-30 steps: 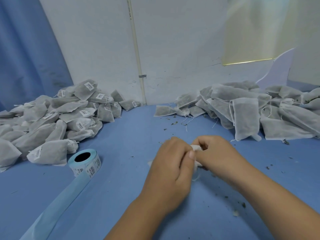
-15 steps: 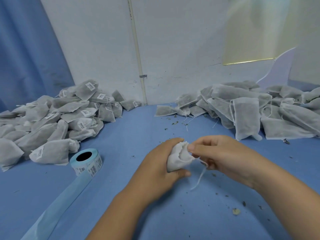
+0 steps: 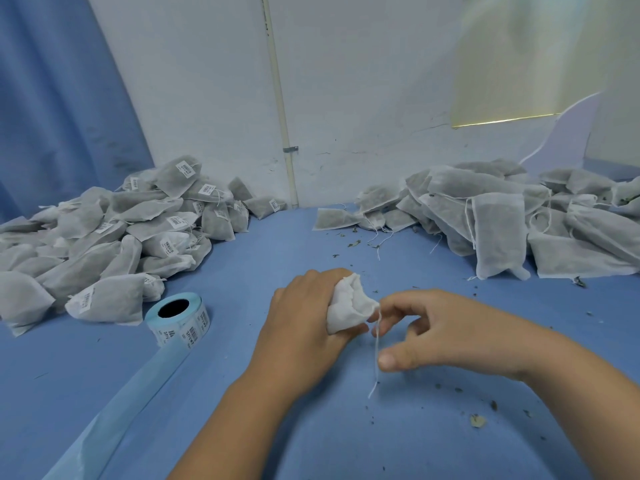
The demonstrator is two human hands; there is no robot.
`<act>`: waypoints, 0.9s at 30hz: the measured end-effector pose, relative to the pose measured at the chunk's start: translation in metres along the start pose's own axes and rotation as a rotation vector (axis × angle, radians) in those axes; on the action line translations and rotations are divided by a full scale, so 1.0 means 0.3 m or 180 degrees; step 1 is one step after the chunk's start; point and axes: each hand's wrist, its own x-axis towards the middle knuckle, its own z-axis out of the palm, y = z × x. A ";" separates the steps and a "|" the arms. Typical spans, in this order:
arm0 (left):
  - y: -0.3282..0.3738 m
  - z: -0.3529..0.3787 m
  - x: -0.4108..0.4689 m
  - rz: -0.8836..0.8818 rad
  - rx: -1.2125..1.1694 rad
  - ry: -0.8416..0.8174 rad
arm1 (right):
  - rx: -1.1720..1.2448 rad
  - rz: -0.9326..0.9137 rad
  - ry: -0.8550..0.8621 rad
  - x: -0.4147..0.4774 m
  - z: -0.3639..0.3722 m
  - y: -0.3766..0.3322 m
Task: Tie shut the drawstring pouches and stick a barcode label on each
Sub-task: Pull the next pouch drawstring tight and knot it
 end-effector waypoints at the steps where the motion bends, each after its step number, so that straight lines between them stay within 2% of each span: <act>1: -0.008 0.003 -0.001 -0.0010 0.0139 0.0037 | 0.0088 0.0032 -0.0097 -0.002 -0.003 0.002; 5: -0.028 0.017 0.002 -0.0073 0.0436 0.0090 | 0.0321 -0.0067 0.0171 0.010 0.015 0.002; 9: -0.041 0.031 -0.010 -0.0087 0.0513 0.0058 | 0.0084 0.0027 0.0619 0.022 0.046 -0.007; 11: -0.049 0.034 -0.013 -0.0108 0.0461 0.0110 | 0.0363 0.0128 0.0710 0.022 0.040 -0.013; 14: -0.041 0.027 -0.016 -0.0117 0.0276 0.0120 | 0.1181 0.0219 0.0603 0.017 0.024 -0.021; 17: -0.032 0.029 -0.022 0.0005 0.0134 -0.0043 | 0.2178 0.0283 0.0309 0.020 0.028 -0.022; 19: -0.031 0.037 -0.025 0.0010 0.0186 -0.0177 | 0.2585 0.0413 0.0114 0.023 0.038 -0.023; 23: -0.028 0.046 -0.029 -0.0169 0.0216 -0.0299 | 0.2811 0.0661 -0.0142 0.027 0.047 -0.040; 27: -0.018 0.042 -0.032 -0.0299 0.0143 -0.0629 | 0.2779 0.0427 0.0139 0.013 0.046 -0.053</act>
